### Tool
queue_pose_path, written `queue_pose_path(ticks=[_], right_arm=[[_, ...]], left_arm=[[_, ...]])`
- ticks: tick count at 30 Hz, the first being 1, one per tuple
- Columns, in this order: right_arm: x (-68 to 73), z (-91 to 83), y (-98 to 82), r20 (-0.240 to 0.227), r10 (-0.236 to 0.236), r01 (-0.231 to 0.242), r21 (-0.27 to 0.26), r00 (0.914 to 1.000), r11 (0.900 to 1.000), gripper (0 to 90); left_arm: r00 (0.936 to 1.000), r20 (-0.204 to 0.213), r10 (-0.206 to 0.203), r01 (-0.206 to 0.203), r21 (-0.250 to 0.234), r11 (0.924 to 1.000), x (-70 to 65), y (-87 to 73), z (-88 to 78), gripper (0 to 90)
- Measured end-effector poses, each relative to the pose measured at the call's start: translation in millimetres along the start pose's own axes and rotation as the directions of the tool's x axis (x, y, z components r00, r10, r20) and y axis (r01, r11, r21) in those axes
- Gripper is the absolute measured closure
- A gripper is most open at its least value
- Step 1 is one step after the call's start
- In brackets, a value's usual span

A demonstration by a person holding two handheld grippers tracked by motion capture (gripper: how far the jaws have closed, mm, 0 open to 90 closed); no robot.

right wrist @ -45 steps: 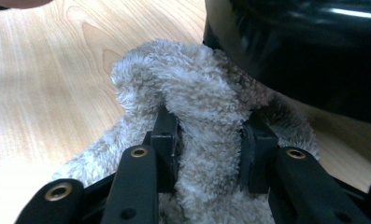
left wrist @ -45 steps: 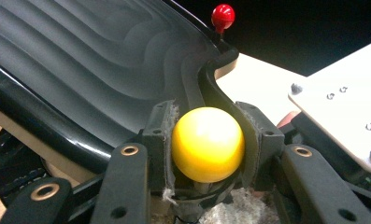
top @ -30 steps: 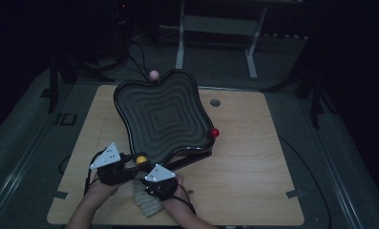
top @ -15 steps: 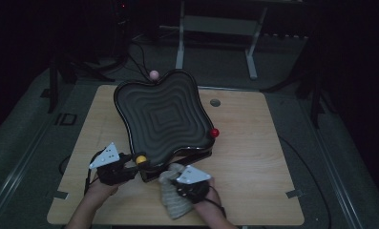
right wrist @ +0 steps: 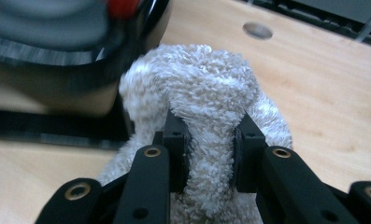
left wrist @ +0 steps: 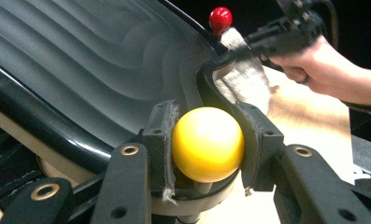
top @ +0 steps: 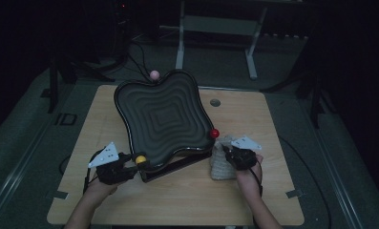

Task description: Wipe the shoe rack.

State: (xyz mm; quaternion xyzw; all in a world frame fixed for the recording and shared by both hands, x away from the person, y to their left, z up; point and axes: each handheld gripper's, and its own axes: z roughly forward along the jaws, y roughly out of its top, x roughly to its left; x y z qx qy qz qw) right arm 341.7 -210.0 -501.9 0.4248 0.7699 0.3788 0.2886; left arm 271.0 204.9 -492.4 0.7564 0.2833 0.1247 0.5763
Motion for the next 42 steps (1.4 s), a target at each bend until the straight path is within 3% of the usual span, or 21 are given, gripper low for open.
queue_pose_path(ticks=[4,5,9,10,12,15,17,23,27,31,37,42], right_arm=[[4.3,10.5,4.1,-0.013,0.005,-0.005,0.001,0.9999,1.000,72.3],[12.4,18.0,0.1,-0.016,-0.017,0.018,0.022,0.9997,1.000,72.5],[16.1,27.6,-13.2,-0.034,-0.016,0.018,0.066,0.9993,0.998,72.7],[18.0,30.9,-18.0,-0.035,-0.037,0.040,0.090,0.9987,0.995,72.8],[14.7,24.0,-16.6,-0.057,-0.009,0.014,0.080,0.9984,0.997,72.6],[9.0,9.3,-4.9,-0.059,0.022,-0.021,0.011,0.9980,1.000,72.4],[9.7,5.7,-2.1,-0.054,0.020,-0.021,-0.011,0.9983,1.000,72.4],[28.1,23.4,-25.6,-0.074,-0.041,0.046,0.076,0.9964,0.996,72.4],[40.1,14.8,-20.4,-0.102,-0.082,0.088,0.056,0.9914,0.995,72.2],[39.7,8.5,-9.0,-0.094,-0.061,0.062,0.008,0.9937,0.998,71.7],[39.8,26.9,-21.0,-0.075,-0.050,0.056,0.077,0.9959,0.995,71.4],[36.7,17.1,-10.4,-0.078,-0.039,0.042,0.042,0.9962,0.998,71.0]], left_arm=[[1.0000,0.005,-0.001,0.001,-0.001,1.0000,0.7,-0.1,-0.1,60.2],[1.0000,0.005,-0.002,0.002,-0.002,1.0000,0.8,-0.1,-0.3,60.2],[1.0000,0.007,-0.002,0.002,-0.004,1.0000,1.4,-0.7,-1.1,60.3],[1.0000,0.005,-0.003,0.003,-0.004,1.0000,1.1,-0.7,-1.0,60.3],[1.0000,0.008,-0.005,0.005,-0.007,1.0000,1.6,-0.9,-1.1,60.2],[0.9999,0.010,-0.005,0.005,-0.006,1.0000,1.9,-0.8,-1.0,60.2],[0.9999,0.013,-0.007,0.007,-0.008,0.9999,2.2,-0.9,-1.0,60.2],[0.9999,0.011,-0.005,0.005,-0.004,1.0000,1.7,-0.5,-0.7,60.2],[0.9999,0.015,-0.007,0.007,-0.006,1.0000,2.1,-0.8,-0.8,60.2],[0.9998,0.020,-0.008,0.008,-0.005,1.0000,2.8,-0.6,-0.6,60.3],[0.9996,0.029,-0.004,0.004,-0.002,1.0000,4.2,-0.2,-0.7,60.3],[0.9994,0.036,-0.003,0.003,-0.002,1.0000,5.0,-0.3,-0.7,60.3]])
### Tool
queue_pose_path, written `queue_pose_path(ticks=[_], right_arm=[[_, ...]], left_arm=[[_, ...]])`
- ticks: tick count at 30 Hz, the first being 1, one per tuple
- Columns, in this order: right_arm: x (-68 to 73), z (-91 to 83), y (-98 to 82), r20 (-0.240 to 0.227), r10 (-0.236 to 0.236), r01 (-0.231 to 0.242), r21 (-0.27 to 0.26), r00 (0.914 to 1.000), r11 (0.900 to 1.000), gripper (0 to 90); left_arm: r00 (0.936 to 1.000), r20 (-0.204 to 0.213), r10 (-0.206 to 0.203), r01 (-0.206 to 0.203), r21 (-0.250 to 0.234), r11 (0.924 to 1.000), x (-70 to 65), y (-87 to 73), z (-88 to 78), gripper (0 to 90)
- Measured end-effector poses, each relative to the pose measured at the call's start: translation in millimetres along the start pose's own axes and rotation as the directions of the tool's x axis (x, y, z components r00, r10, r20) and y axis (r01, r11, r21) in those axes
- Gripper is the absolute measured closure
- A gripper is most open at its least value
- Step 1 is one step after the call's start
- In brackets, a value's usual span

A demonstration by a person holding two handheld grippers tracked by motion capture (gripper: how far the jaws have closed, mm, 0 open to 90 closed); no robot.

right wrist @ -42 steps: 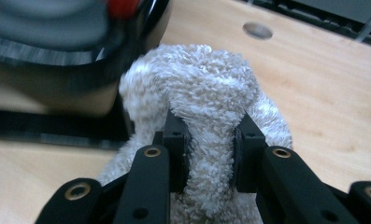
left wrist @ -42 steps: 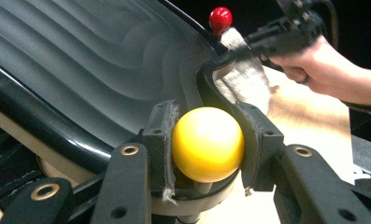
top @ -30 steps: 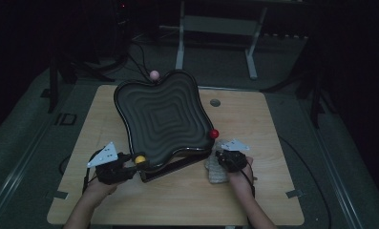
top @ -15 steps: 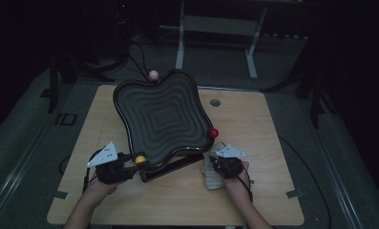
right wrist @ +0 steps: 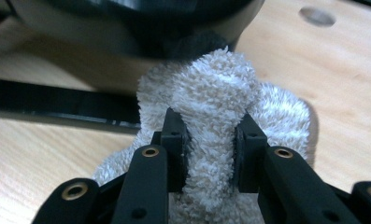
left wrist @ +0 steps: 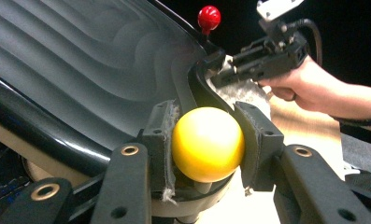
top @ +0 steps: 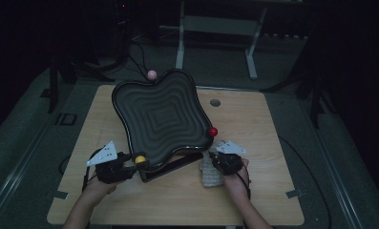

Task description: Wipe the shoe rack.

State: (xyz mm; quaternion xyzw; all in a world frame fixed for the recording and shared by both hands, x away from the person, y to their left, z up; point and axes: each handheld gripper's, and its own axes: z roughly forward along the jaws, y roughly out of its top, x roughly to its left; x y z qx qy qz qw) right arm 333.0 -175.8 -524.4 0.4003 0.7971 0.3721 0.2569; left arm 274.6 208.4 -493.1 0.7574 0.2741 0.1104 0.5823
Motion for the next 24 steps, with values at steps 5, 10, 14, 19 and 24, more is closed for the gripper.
queue_pose_path(ticks=[5,10,14,19,24], right_arm=[[-1.2,11.4,-6.8,0.012,-0.006,0.005,0.043,0.9999,0.999,70.9],[2.8,1.1,1.2,-0.021,0.008,-0.008,0.008,0.9997,1.000,70.8],[6.0,3.4,2.0,-0.008,-0.022,0.022,-0.003,0.9997,1.000,70.7],[4.2,14.1,-5.1,-0.017,0.001,0.000,0.047,0.9999,0.999,70.6],[3.7,3.6,5.1,0.005,-0.020,0.020,0.004,0.9998,1.000,70.3]], left_arm=[[1.0000,0.001,0.002,-0.002,0.000,1.0000,0.1,0.0,0.3,60.3],[1.0000,0.002,0.003,-0.003,-0.001,1.0000,0.2,-0.2,0.2,60.3],[0.9999,0.002,0.013,-0.013,0.007,0.9999,0.3,0.7,0.4,60.3],[0.9999,0.003,0.012,-0.012,0.007,0.9999,0.4,0.6,0.3,60.3],[0.9999,0.010,0.014,-0.014,0.003,0.9999,0.8,0.1,0.5,60.3]])
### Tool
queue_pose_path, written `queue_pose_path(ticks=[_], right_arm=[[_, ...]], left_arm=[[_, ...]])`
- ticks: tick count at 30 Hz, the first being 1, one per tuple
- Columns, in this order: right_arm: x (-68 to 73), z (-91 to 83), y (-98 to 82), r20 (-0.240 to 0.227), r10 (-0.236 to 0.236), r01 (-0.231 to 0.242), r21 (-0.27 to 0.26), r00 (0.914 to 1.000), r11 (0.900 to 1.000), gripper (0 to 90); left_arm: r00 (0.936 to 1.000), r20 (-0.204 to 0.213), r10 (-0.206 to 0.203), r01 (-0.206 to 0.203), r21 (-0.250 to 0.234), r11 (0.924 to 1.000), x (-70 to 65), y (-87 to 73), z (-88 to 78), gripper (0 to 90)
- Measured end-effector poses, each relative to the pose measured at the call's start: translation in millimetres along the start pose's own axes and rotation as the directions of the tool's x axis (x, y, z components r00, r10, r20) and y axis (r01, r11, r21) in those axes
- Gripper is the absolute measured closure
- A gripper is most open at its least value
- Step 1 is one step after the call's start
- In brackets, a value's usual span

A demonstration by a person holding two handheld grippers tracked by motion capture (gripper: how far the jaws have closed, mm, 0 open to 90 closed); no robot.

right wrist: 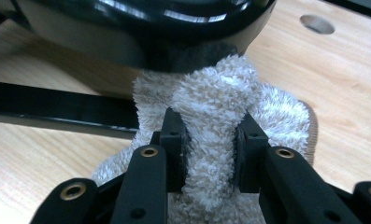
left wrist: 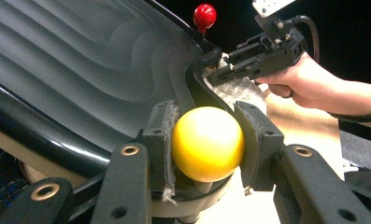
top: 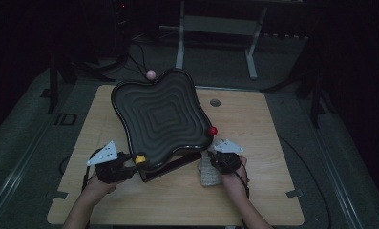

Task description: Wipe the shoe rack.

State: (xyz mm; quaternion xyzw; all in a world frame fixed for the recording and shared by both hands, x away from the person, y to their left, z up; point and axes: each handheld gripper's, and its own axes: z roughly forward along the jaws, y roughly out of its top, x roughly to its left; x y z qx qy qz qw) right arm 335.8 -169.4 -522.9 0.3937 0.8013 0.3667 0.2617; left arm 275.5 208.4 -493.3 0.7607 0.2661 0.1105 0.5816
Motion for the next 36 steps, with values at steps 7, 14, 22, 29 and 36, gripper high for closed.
queue_pose_path(ticks=[7,14,22,29,36], right_arm=[[-1.5,17.2,-10.0,-0.022,0.011,-0.009,0.062,0.9997,0.998,70.3],[-1.8,-2.2,-4.5,-0.038,0.007,-0.005,0.032,0.9993,0.999,70.4],[-3.5,-25.0,-4.8,-0.043,0.001,-0.001,0.006,0.9991,1.000,70.3],[-11.0,-39.6,-9.6,-0.026,0.013,-0.013,-0.006,0.9996,1.000,70.3],[-12.9,-58.5,-7.4,-0.027,0.015,-0.016,-0.043,0.9995,0.999,70.3]], left_arm=[[0.9999,-0.009,0.009,-0.009,0.009,0.9999,-1.2,1.2,0.5,60.2],[0.9980,-0.062,-0.002,0.002,-0.008,1.0000,-9.7,0.0,2.5,59.8],[0.9949,-0.100,-0.010,0.006,-0.035,0.9994,-19.2,4.9,0.4,56.2],[0.9861,-0.166,0.013,-0.020,-0.040,0.9990,-27.2,10.5,-20.9,45.6],[0.9699,-0.243,0.011,-0.023,-0.046,0.9987,-27.2,-2.5,-49.1,62.8]])
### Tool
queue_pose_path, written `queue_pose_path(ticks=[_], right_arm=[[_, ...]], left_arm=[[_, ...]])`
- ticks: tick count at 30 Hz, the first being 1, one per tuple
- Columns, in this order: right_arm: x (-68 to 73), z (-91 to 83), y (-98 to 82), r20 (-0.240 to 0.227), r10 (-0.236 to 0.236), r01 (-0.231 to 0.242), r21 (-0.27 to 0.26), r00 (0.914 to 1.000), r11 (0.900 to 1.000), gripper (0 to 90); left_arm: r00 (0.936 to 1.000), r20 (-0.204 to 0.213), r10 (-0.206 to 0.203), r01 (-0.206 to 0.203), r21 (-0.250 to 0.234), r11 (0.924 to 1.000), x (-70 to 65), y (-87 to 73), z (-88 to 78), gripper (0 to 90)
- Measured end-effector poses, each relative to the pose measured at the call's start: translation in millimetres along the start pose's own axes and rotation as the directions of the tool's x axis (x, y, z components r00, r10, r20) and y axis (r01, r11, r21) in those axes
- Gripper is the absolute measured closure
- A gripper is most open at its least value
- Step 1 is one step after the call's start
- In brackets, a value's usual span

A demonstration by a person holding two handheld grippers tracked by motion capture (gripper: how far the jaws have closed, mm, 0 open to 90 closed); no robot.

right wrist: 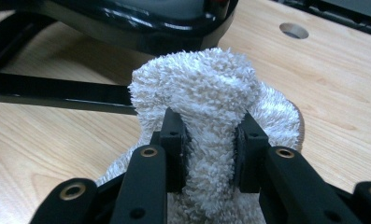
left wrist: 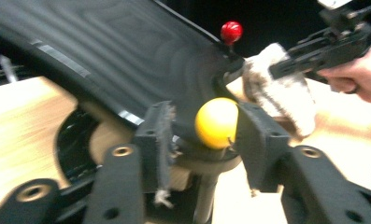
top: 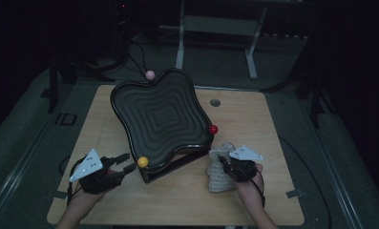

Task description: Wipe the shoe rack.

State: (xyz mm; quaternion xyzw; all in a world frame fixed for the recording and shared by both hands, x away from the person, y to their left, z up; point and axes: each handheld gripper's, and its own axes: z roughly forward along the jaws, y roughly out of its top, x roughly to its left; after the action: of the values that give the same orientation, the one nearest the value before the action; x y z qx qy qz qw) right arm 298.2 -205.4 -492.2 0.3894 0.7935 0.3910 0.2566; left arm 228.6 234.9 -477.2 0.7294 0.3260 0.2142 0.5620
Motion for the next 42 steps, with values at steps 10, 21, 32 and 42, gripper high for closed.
queue_pose_path(ticks=[10,21,32,42], right_arm=[[-6.8,-18.5,1.7,-0.005,0.030,-0.030,-0.026,0.9995,0.999,70.5],[-5.2,-21.4,-6.1,-0.026,0.044,-0.044,-0.032,0.9987,0.998,70.5],[-5.8,-23.8,-19.4,-0.041,0.052,-0.053,-0.017,0.9978,0.998,70.5],[-5.4,-33.1,-23.9,-0.047,0.059,-0.061,-0.028,0.9971,0.998,70.5]], left_arm=[[0.9922,-0.125,0.002,0.027,0.228,0.9734,5.5,-38.9,17.9,89.2],[0.9919,-0.127,0.011,0.017,0.219,0.9755,-5.9,-54.5,55.5,89.2],[0.9963,-0.086,0.006,0.011,0.194,0.9810,-19.7,-57.4,67.1,89.2],[0.9993,-0.038,0.005,0.001,0.172,0.9850,-36.4,-53.7,78.2,89.2]])
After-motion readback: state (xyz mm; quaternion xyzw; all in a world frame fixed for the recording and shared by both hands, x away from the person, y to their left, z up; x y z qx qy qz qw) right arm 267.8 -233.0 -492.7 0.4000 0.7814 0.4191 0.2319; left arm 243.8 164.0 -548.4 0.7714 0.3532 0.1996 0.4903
